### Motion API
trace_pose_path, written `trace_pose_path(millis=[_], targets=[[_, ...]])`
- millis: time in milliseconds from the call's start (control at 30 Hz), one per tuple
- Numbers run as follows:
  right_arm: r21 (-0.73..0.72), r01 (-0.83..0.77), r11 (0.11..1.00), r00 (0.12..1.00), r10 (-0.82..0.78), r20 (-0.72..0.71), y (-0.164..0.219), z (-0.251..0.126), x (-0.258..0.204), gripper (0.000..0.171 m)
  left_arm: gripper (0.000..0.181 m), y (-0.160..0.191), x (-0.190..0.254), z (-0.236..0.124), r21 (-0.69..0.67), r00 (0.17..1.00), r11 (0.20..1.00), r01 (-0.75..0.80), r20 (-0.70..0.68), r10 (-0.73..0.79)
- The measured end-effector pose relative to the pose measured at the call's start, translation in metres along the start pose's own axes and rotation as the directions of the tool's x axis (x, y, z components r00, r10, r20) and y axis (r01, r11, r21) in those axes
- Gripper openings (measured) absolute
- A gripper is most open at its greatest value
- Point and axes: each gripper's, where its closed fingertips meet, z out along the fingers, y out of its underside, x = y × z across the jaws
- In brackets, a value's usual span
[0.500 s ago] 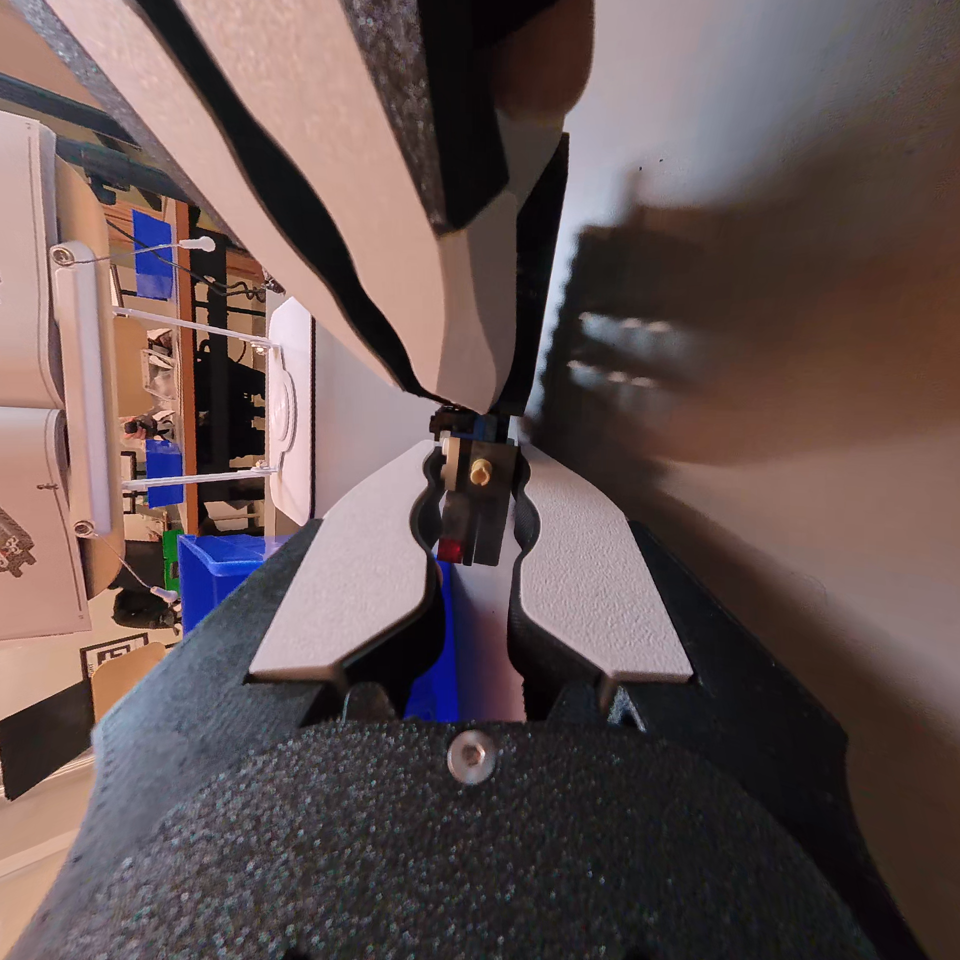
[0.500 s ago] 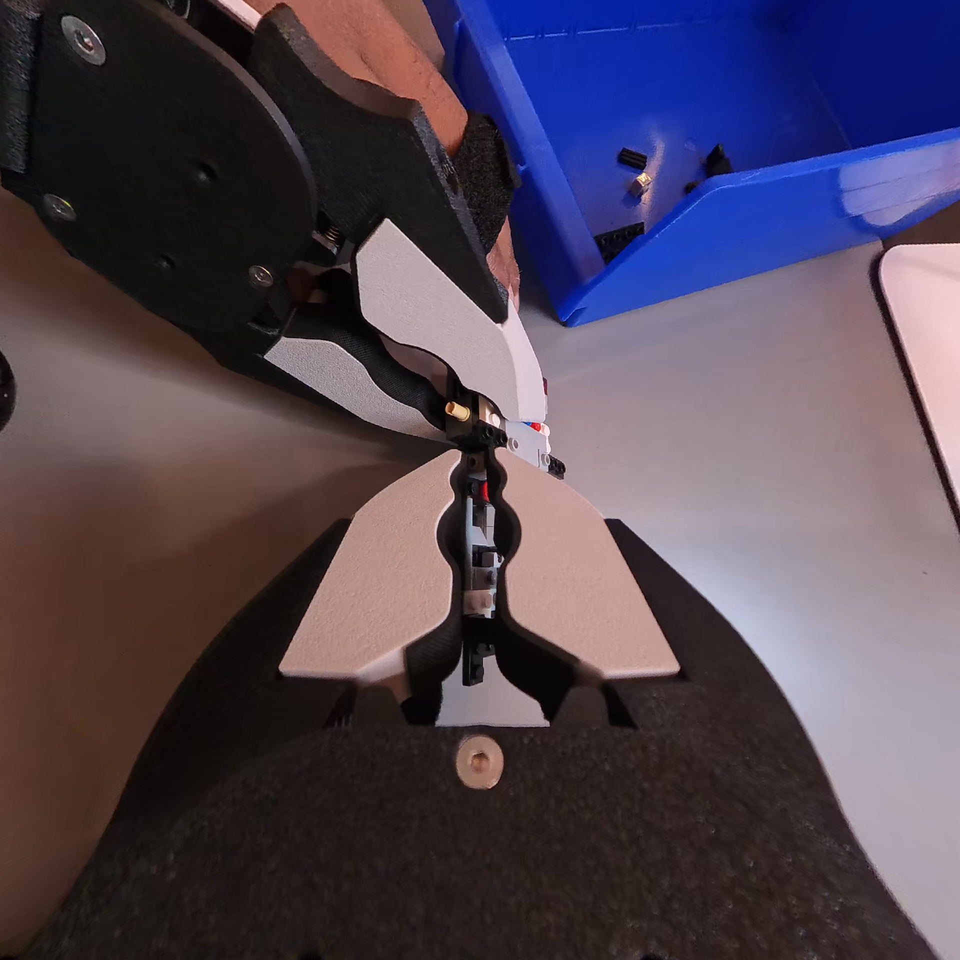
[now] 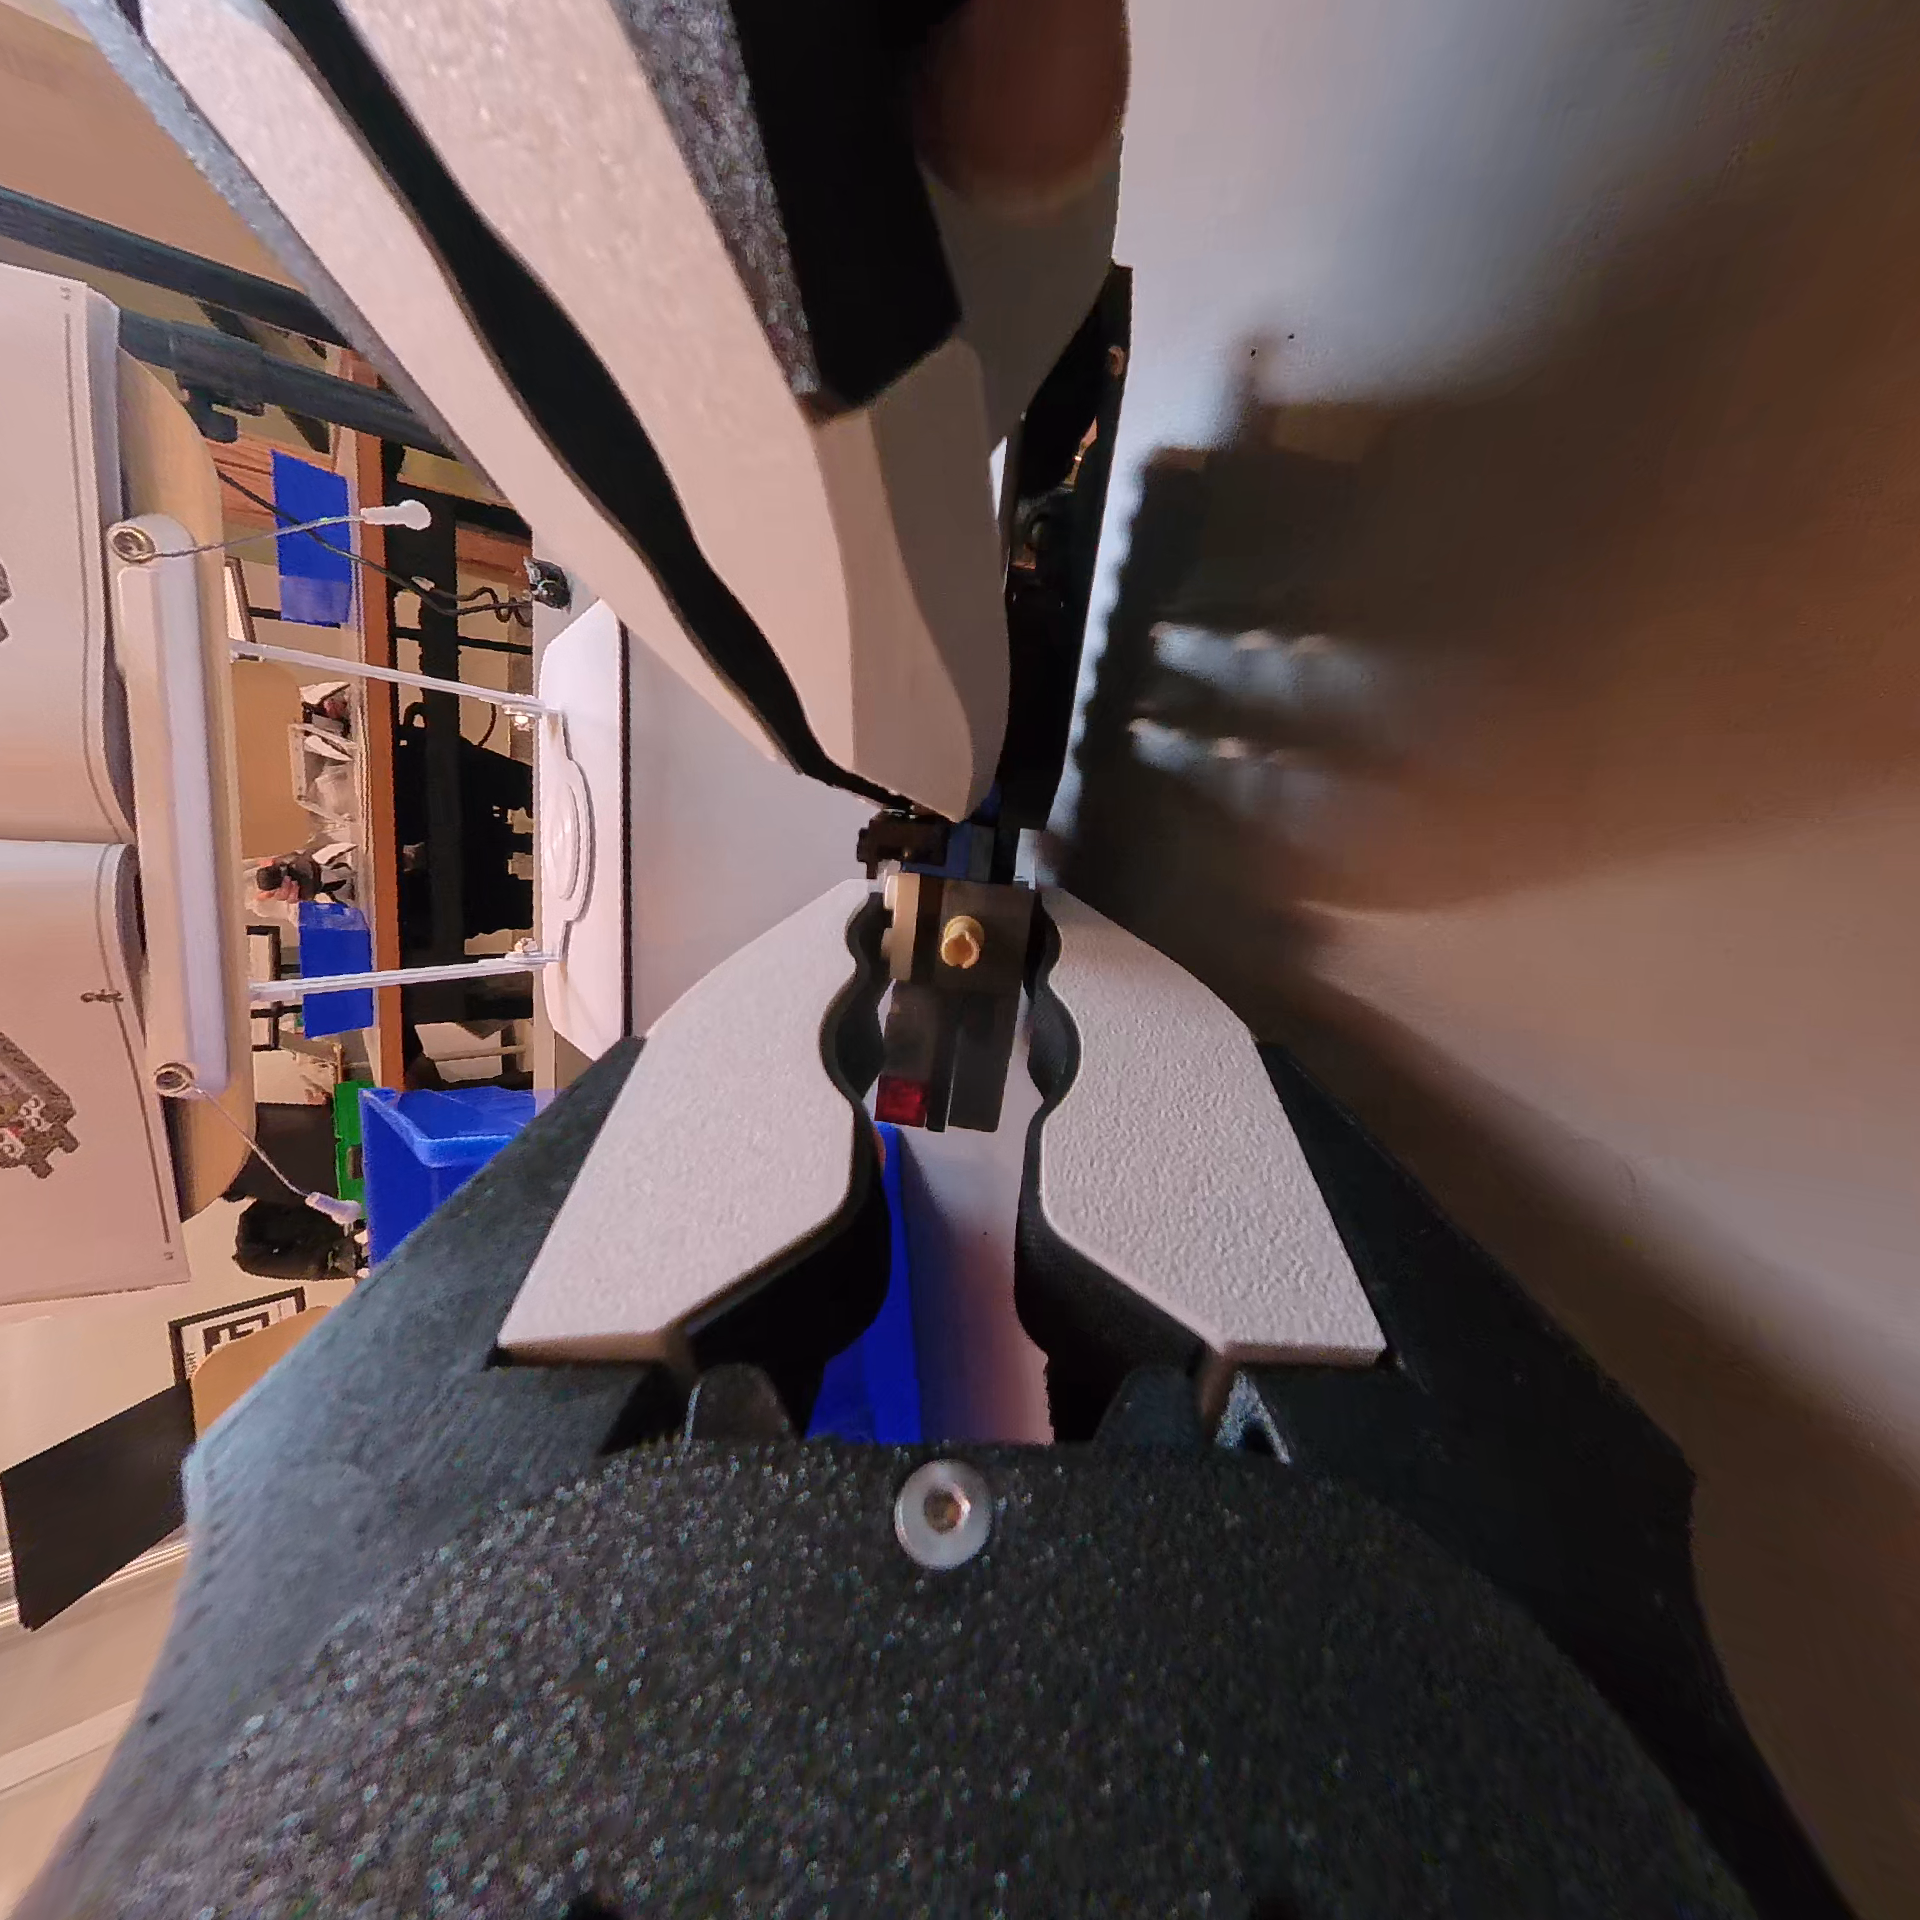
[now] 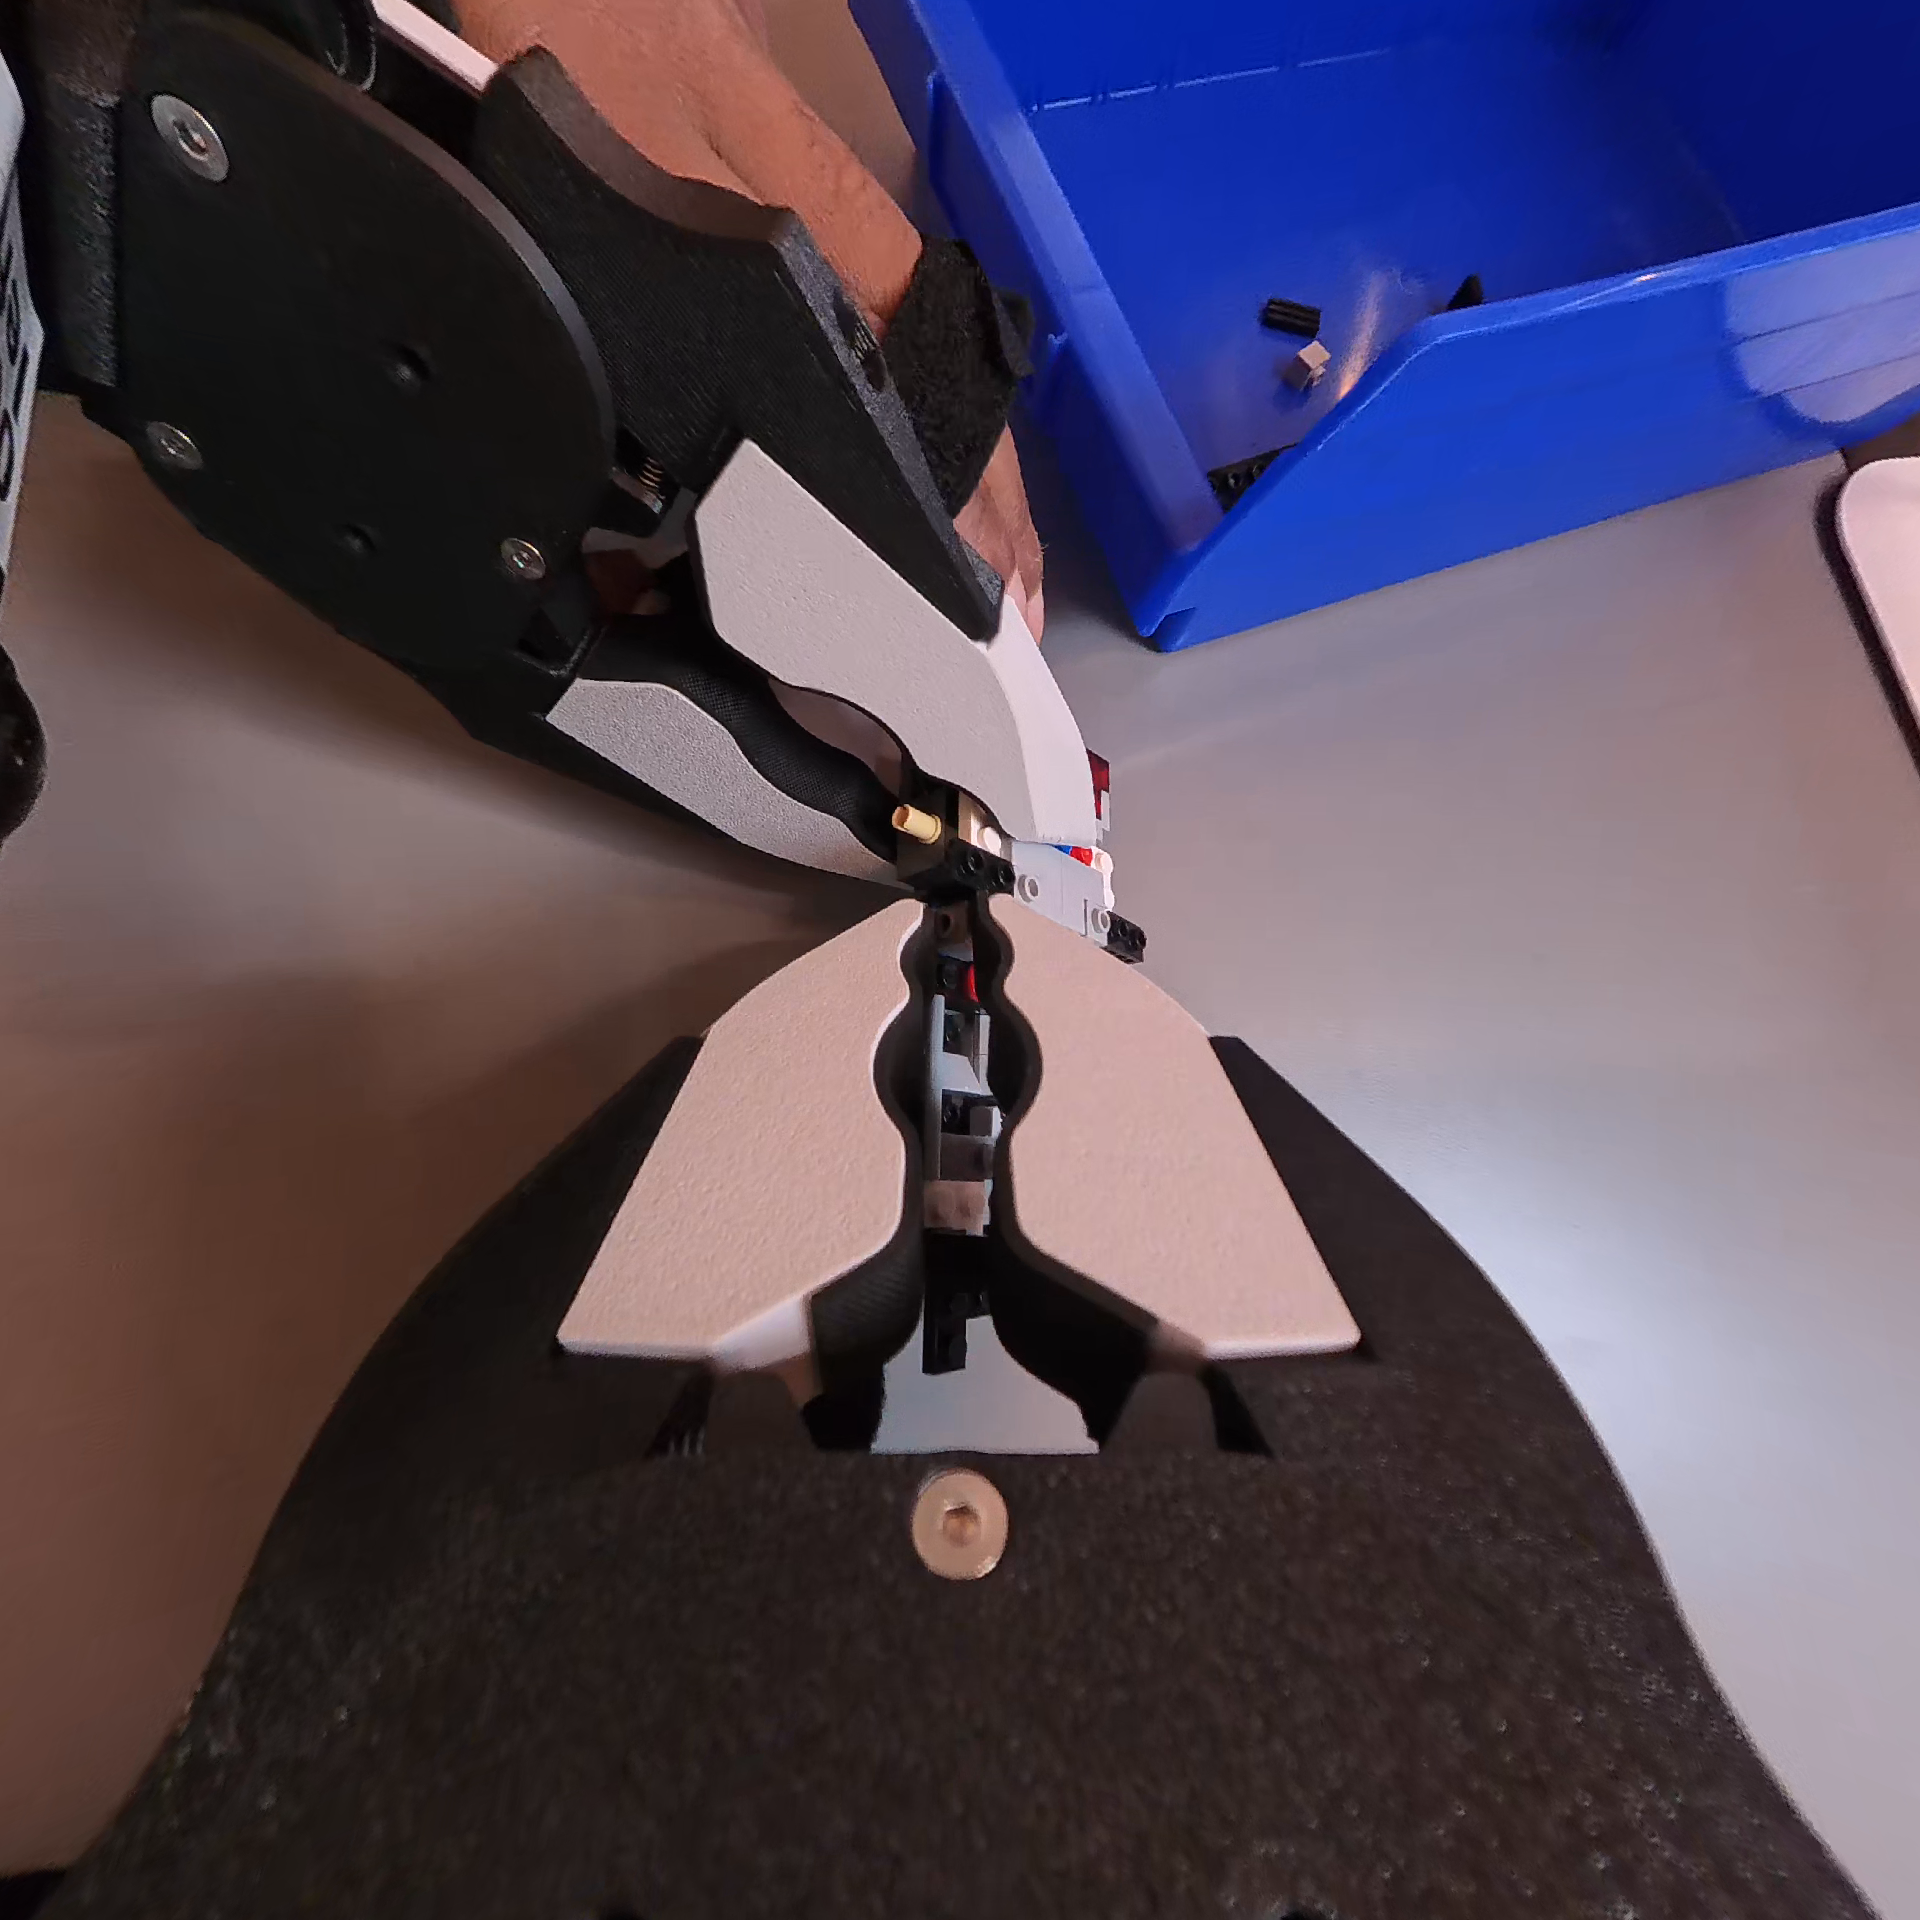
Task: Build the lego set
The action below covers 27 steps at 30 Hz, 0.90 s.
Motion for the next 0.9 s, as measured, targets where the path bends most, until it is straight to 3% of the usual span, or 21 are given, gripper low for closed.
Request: trace_pose_path(millis=[67,233,400,500,733,900], targets=[[-0.004,0.006,1.000,1.000,-0.006,-0.008,0.000,0.001,0.000,0.006,0.025,0.001,0.000,0.001,-0.003,1.000,1.000,-0.004,0.000,0.004],[0.032,-0.014,0.999,1.000,0.014,0.007,-0.006,-0.007,-0.001,0.035,0.025,0.000,-0.005,0.001,0.019,0.999,1.000,-0.012,0.031,0.012],[0.180,-0.204,0.962,0.975,0.184,0.123,-0.010,-0.042,0.014,0.064,0.025,-0.012,-0.011,-0.003,0.156,0.993,0.984,-0.091,0.090,0.078],[0.155,-0.332,0.931,0.928,0.292,0.231,0.008,-0.052,0.016,0.079,0.024,-0.019,-0.020,-0.009,0.227,0.982,0.965,-0.128,0.163,0.092],[0.098,-0.419,0.903,0.838,0.342,0.425,0.007,-0.037,-0.006,0.079,0.024,-0.036,-0.027,-0.022,0.310,0.927,0.906,-0.289,0.327,0.184],[0.020,-0.547,0.837,0.664,0.419,0.619,0.008,-0.034,-0.021,0.066,0.024,-0.045,-0.030,-0.031,0.323,0.890,0.876,-0.358,0.402,0.215]])
